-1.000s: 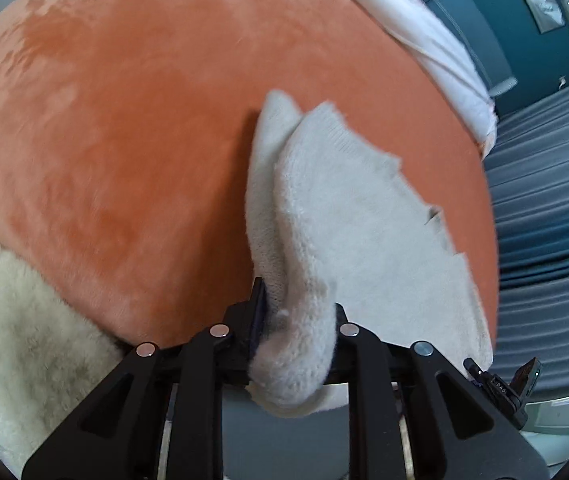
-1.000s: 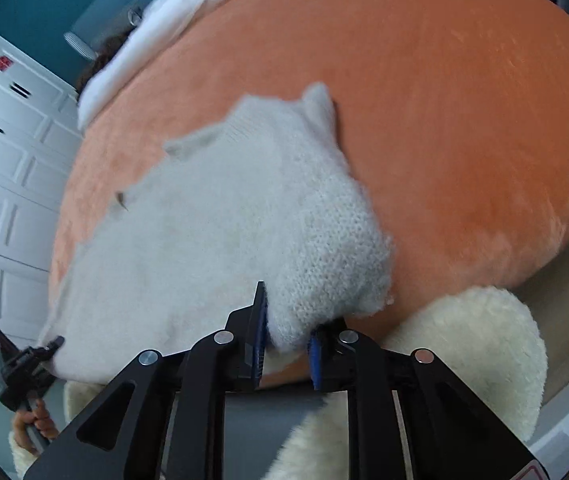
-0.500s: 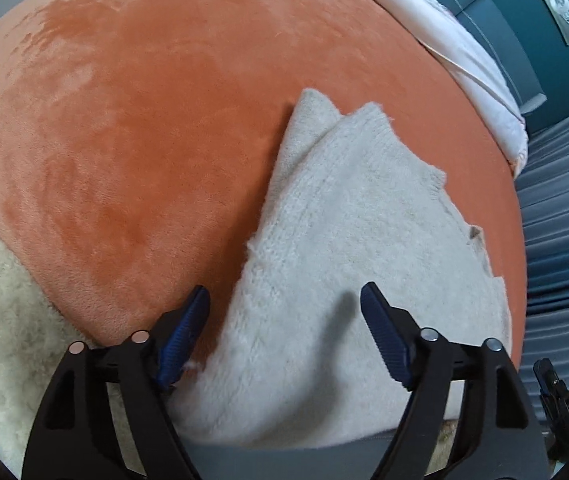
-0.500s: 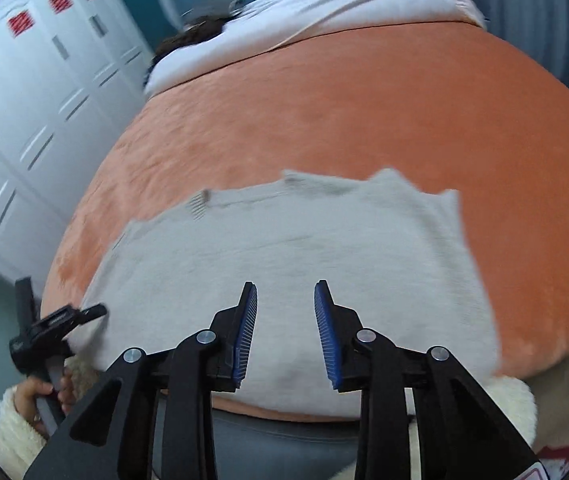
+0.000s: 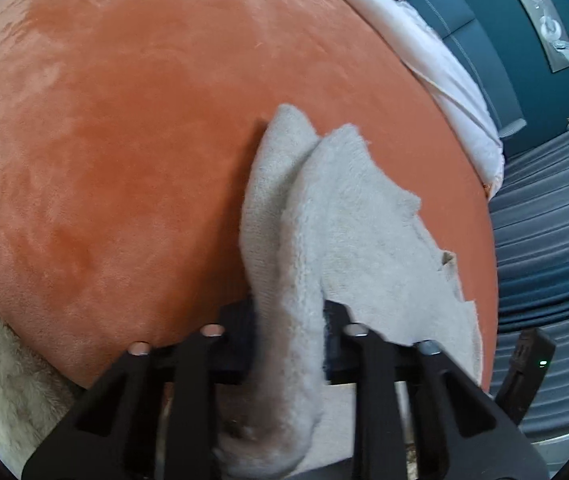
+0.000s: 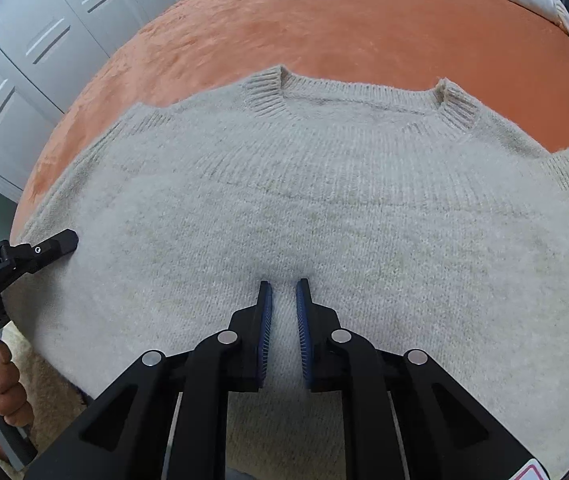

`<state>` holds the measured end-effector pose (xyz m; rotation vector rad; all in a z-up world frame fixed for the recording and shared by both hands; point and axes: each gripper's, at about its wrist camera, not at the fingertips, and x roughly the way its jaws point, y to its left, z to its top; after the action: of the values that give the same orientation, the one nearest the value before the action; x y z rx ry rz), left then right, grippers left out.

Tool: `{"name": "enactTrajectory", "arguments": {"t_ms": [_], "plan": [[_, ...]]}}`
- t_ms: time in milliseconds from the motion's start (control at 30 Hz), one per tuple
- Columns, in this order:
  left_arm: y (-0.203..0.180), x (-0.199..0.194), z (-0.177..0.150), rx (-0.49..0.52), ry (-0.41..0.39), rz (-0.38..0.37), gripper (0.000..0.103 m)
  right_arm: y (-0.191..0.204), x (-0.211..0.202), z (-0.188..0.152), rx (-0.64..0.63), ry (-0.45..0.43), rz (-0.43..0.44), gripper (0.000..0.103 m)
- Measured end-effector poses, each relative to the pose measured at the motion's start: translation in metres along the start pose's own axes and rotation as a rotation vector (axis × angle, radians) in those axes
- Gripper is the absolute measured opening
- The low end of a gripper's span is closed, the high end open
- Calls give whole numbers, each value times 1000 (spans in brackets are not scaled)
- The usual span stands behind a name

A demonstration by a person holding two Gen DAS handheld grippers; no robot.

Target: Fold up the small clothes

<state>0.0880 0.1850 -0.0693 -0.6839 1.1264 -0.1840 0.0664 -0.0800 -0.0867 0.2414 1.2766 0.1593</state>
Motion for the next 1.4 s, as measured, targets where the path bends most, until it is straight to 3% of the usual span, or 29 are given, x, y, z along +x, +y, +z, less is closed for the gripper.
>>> {"name": "enactTrajectory", "arguments": {"t_ms": [133,233,300,400,500,567,633,700,733,833,867,933,1000,1100,1267,1333,1367,1400], "plan": [[-48,-26,2,68,-23,-129,14,-11,-5,-1,40,-24,72,12],[-125,-48,-8,232,-37,-222,14,-26,-28,-5,99,-67,146,16],[-173,-50,-22,336,-22,-280,14,-41,-51,-11,137,-119,151,17],[-236,-28,-55,440,51,-359,14,-84,-93,-29,234,-192,124,25],[-273,17,-95,493,161,-391,14,-134,-127,-56,325,-233,62,29],[-285,56,-125,545,238,-347,16,-161,-139,-75,375,-237,25,31],[-285,88,-155,592,304,-245,19,-185,-142,-94,428,-220,16,31],[-278,91,-174,628,318,-212,22,-199,-143,-106,464,-207,22,31],[-274,82,-180,661,300,-213,30,-203,-146,-110,477,-212,32,32],[-263,47,-188,764,218,-175,74,-207,-153,-112,505,-242,118,51],[-255,31,-191,792,188,-172,82,-207,-155,-109,509,-248,156,59],[-239,12,-192,855,131,-107,94,-204,-153,-102,506,-247,220,64],[-220,3,-195,936,92,-6,94,-197,-146,-89,485,-226,253,75],[-197,16,-198,1017,92,125,94,-186,-128,-69,477,-145,246,77],[-175,39,-208,1011,125,172,94,-163,-107,-48,426,-52,260,77],[-170,43,-209,994,125,188,94,-156,-98,-40,400,-30,200,60],[-170,46,-209,988,130,188,94,-152,-99,-37,383,-23,167,20],[-171,49,-210,987,127,188,94,-151,-106,-32,381,-42,175,17]]}}
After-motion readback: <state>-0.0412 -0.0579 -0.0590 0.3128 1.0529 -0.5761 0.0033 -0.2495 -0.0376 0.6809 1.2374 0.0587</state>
